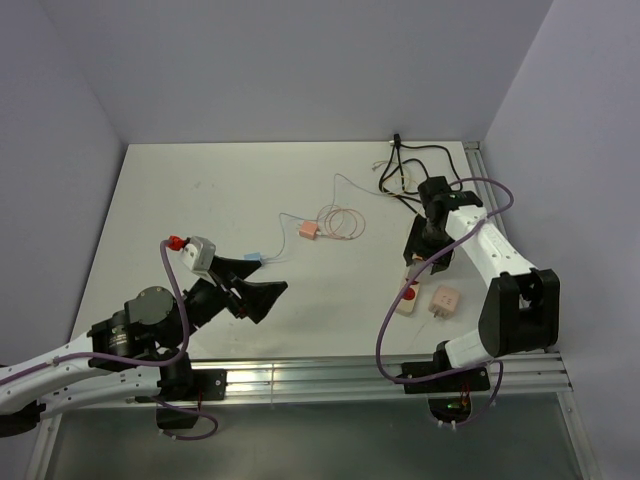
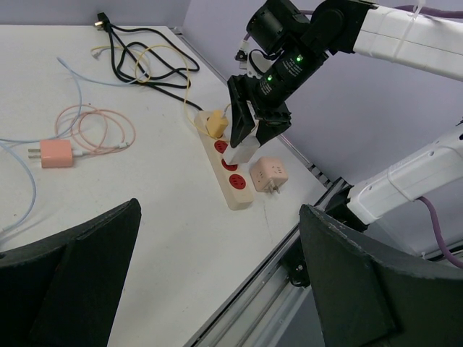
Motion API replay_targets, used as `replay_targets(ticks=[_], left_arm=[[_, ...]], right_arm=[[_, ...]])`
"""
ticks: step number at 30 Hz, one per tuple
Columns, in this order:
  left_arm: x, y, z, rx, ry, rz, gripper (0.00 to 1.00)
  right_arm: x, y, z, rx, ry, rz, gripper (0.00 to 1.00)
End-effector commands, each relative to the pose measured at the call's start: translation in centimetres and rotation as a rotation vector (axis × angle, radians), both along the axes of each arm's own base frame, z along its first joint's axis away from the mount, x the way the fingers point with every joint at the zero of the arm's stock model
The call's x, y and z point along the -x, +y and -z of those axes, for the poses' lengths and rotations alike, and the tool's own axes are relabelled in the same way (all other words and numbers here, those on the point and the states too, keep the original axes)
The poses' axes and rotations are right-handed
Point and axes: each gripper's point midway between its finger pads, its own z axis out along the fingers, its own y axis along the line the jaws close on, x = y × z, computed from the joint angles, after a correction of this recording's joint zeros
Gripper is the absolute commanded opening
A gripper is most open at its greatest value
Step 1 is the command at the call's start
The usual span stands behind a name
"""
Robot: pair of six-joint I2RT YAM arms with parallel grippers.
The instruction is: Insert the plug
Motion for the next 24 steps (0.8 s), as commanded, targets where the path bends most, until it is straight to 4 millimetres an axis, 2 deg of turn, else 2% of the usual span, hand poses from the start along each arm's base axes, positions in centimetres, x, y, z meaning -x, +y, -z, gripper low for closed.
replay_targets(ticks=[1, 10, 18, 24], left_arm=[[0.3, 0.1, -1.5, 0.031, -0.021, 0.017, 0.96], [0.4, 0.3, -1.7, 0.041, -0.022, 0.022, 0.96], [0.4, 0.6, -1.8, 0.052, -0.025, 0.016, 0.96], [0.6, 0.1, -1.9, 0.042, -0.023, 0.031, 0.96]], right_arm=[[-0.2, -0.4, 0.1, 0.007, -0.016, 0.008, 0.00], [1.2, -0.9, 2.4, 0.041, 0.021, 0.037, 0.00], [2.1, -3.1, 2.5, 0.161, 0.031, 0.048, 0.00], [2.0, -2.6, 3.5, 0.197, 0.085, 0.014, 0.00]])
